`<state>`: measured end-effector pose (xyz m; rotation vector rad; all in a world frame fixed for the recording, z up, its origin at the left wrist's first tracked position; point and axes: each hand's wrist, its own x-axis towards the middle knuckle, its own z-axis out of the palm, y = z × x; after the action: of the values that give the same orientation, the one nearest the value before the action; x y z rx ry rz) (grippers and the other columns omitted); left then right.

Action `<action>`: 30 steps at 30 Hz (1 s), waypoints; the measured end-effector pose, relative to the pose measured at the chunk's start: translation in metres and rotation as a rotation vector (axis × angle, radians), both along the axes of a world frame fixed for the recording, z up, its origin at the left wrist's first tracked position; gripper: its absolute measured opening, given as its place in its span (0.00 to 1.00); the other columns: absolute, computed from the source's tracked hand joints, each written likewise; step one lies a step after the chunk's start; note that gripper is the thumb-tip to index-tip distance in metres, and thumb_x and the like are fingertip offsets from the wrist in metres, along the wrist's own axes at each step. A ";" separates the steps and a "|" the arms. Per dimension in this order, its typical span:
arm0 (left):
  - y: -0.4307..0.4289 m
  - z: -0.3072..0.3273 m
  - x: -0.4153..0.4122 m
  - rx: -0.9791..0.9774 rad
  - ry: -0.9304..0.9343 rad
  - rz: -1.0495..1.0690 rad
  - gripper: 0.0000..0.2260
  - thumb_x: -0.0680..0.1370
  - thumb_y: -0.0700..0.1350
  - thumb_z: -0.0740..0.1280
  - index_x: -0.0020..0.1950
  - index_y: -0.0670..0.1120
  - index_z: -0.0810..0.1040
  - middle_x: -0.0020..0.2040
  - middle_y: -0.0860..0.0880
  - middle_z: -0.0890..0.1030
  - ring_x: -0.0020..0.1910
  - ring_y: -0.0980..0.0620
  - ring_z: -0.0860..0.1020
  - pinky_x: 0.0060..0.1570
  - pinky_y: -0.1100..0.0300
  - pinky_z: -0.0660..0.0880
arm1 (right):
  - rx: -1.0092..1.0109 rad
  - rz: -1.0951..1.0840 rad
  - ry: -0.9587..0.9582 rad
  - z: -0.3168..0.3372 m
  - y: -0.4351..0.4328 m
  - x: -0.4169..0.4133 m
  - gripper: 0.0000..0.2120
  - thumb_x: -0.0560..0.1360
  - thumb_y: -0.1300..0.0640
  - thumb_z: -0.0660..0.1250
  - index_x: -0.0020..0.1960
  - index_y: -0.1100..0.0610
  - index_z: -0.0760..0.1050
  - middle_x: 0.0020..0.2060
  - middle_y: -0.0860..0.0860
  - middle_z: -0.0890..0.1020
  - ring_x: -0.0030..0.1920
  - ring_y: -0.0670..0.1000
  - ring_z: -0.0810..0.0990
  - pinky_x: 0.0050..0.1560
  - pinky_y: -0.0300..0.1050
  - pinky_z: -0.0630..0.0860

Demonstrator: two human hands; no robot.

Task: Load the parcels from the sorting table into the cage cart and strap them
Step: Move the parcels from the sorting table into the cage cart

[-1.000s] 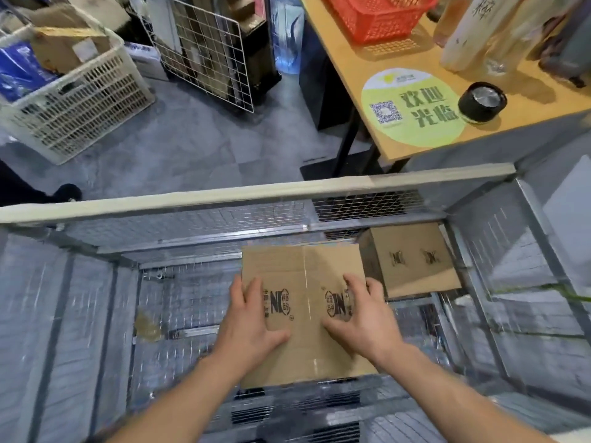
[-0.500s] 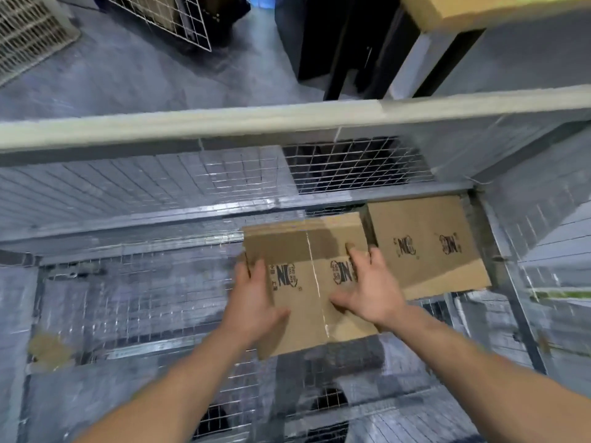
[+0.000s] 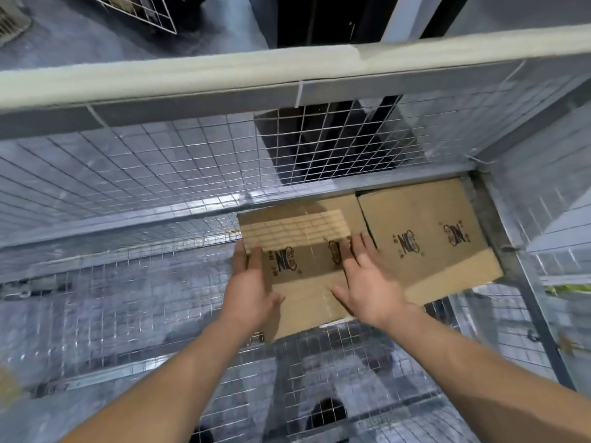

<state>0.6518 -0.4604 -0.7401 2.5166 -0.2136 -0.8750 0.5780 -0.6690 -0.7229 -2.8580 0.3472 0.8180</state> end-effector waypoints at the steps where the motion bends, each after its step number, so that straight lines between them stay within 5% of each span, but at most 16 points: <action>1: -0.003 0.002 0.000 0.012 -0.010 -0.008 0.46 0.72 0.46 0.77 0.80 0.49 0.50 0.81 0.48 0.42 0.68 0.43 0.73 0.64 0.56 0.71 | -0.022 0.024 0.005 0.001 0.000 0.000 0.41 0.80 0.34 0.52 0.81 0.58 0.42 0.80 0.58 0.39 0.79 0.57 0.36 0.78 0.57 0.42; 5: -0.010 0.015 0.002 0.096 -0.019 -0.068 0.43 0.73 0.47 0.76 0.79 0.48 0.51 0.80 0.43 0.44 0.58 0.44 0.79 0.51 0.57 0.78 | -0.071 0.026 0.019 0.013 0.004 0.003 0.37 0.81 0.36 0.52 0.81 0.57 0.49 0.80 0.59 0.47 0.80 0.59 0.42 0.77 0.61 0.45; 9: -0.004 0.040 -0.002 0.140 -0.027 -0.110 0.44 0.73 0.53 0.74 0.80 0.48 0.49 0.80 0.45 0.42 0.72 0.41 0.66 0.66 0.51 0.73 | -0.038 -0.039 -0.008 0.039 0.007 -0.004 0.38 0.80 0.35 0.54 0.81 0.54 0.46 0.80 0.55 0.51 0.80 0.58 0.53 0.78 0.63 0.51; 12: 0.001 0.075 -0.012 0.177 -0.116 -0.217 0.43 0.74 0.60 0.70 0.79 0.45 0.51 0.80 0.42 0.51 0.76 0.40 0.59 0.70 0.46 0.68 | -0.025 -0.057 -0.063 0.074 0.011 -0.016 0.36 0.79 0.34 0.54 0.78 0.53 0.49 0.69 0.53 0.73 0.69 0.56 0.73 0.76 0.59 0.58; 19: 0.020 0.213 -0.031 0.118 -0.339 -0.519 0.39 0.78 0.63 0.62 0.79 0.46 0.48 0.80 0.45 0.50 0.79 0.43 0.47 0.77 0.44 0.48 | -0.011 -0.118 -0.177 0.213 0.040 -0.050 0.37 0.81 0.36 0.49 0.81 0.57 0.44 0.80 0.54 0.43 0.80 0.55 0.40 0.74 0.52 0.39; 30: 0.008 0.488 -0.056 -0.050 -0.692 -0.745 0.40 0.79 0.66 0.53 0.80 0.45 0.41 0.81 0.45 0.39 0.79 0.43 0.38 0.77 0.44 0.43 | -0.140 -0.353 -0.492 0.471 0.062 -0.126 0.39 0.80 0.33 0.48 0.82 0.53 0.40 0.80 0.52 0.38 0.79 0.52 0.36 0.78 0.52 0.41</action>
<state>0.5961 -0.4521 -0.2521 2.5992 -1.4286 -0.1660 0.4522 -0.6069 -0.2522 -2.8635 0.8268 0.0236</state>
